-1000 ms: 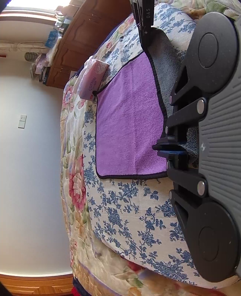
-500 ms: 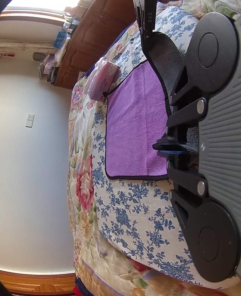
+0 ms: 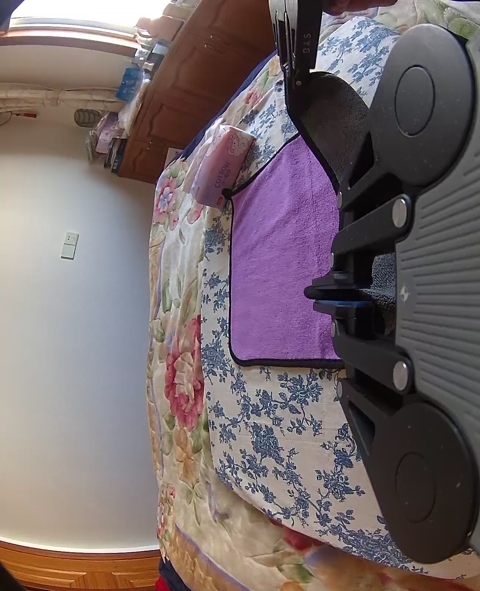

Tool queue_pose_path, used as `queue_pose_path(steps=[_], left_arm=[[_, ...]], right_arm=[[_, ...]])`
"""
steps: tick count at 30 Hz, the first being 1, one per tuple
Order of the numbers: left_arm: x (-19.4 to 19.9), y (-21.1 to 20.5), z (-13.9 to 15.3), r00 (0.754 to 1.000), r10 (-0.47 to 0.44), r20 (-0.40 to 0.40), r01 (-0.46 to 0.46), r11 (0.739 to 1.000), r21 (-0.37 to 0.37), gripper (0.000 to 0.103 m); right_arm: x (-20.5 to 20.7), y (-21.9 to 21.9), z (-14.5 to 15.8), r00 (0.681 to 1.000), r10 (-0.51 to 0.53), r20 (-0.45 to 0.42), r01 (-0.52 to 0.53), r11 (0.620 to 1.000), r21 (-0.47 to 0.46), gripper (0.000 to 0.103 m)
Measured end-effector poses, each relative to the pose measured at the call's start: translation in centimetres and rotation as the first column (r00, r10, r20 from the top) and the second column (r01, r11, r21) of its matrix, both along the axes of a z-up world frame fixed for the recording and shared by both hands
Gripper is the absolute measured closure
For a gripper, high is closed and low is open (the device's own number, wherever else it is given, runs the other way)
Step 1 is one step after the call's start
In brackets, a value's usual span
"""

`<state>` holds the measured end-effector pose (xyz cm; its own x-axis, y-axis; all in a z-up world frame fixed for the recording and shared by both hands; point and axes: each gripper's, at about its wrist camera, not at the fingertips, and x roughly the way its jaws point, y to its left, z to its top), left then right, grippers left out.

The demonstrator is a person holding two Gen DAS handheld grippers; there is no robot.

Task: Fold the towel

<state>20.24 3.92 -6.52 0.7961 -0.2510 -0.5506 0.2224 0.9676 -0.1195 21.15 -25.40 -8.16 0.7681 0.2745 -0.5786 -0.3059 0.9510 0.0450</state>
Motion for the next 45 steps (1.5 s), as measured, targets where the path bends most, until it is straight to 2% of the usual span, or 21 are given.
queue_pose_path(steps=[13,22,45], left_arm=[[0.8,-0.2,1.2,0.999,-0.012,0.029,0.012,1.000,0.018,0.097],[2.0,-0.5,1.8,0.999,-0.020,0.044,0.019,0.999,0.033,0.097],[6.2,-1.1,2.2,0.997,-0.026,0.069,0.022,0.998,0.057,0.097]], right_arm=[[0.2,0.3,1.8,0.997,0.024,0.078,-0.024,1.000,0.007,0.099],[2.3,-0.1,1.1,0.997,0.006,0.079,-0.007,1.000,0.004,0.099],[6.4,0.6,0.4,0.991,0.060,0.120,-0.052,0.996,-0.066,0.099]])
